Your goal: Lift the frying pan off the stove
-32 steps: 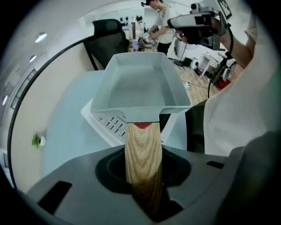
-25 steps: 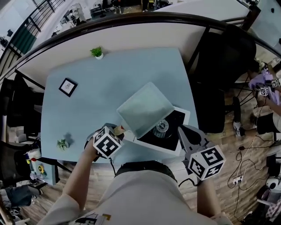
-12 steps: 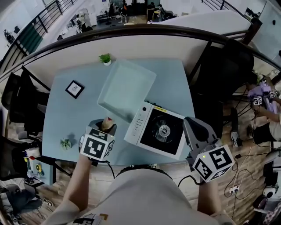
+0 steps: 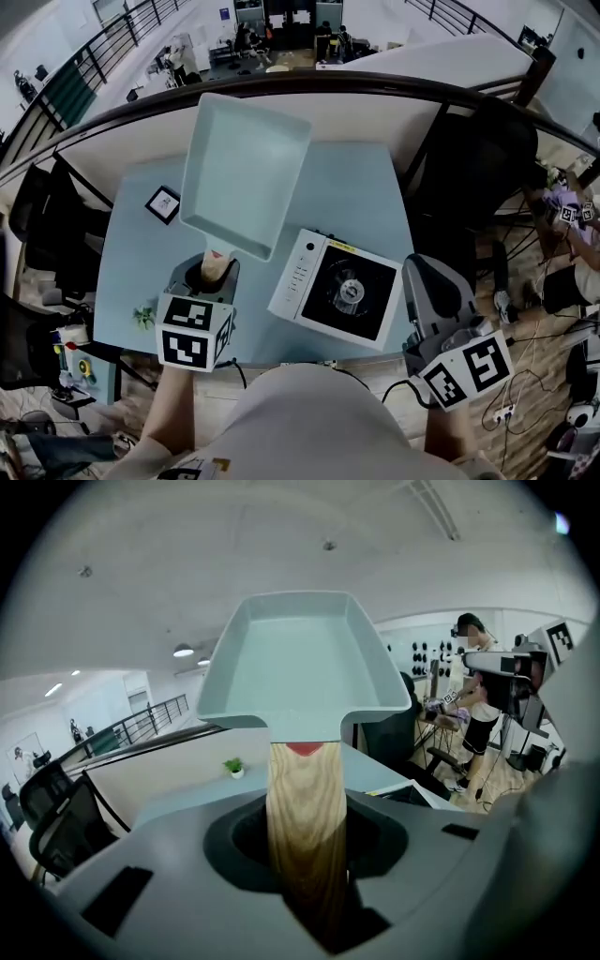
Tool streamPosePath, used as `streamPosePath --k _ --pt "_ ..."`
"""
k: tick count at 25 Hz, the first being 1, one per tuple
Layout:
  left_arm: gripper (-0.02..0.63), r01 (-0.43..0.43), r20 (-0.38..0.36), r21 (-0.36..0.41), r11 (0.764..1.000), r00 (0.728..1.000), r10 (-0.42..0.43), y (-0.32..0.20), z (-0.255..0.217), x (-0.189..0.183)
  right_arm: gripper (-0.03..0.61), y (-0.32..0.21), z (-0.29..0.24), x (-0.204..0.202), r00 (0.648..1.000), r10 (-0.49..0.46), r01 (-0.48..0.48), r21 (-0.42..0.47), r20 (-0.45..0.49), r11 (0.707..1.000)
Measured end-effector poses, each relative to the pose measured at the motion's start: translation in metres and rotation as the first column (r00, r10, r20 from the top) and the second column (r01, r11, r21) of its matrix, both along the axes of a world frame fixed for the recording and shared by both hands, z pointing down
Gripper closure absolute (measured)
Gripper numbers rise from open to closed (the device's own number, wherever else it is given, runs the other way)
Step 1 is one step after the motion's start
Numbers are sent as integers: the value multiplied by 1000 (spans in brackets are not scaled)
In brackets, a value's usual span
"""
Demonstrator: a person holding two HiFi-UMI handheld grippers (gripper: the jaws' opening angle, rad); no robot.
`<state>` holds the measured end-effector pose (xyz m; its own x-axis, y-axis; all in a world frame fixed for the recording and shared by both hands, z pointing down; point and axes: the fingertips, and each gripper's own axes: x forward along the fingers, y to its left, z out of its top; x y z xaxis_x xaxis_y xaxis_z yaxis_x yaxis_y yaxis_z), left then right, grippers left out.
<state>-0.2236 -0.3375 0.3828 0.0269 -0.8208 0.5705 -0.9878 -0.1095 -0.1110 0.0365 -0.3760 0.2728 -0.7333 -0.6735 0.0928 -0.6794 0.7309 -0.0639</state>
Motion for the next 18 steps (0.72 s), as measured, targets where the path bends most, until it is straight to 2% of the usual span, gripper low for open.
streamPosePath --k 3,8,18 --pt "491 -18 -6 10 1000 1000 19 1 -8 6 575 0 -7 8 1000 10 -10 7 13 1000" --pt "489 -35 43 14 999 998 34 4 -13 12 575 -2 -4 16 1000 12 -12 2 1 1000" --pt "488 -30 39 17 999 999 29 5 -15 12 575 1 4 11 999 -33 33 -9 -16 999"
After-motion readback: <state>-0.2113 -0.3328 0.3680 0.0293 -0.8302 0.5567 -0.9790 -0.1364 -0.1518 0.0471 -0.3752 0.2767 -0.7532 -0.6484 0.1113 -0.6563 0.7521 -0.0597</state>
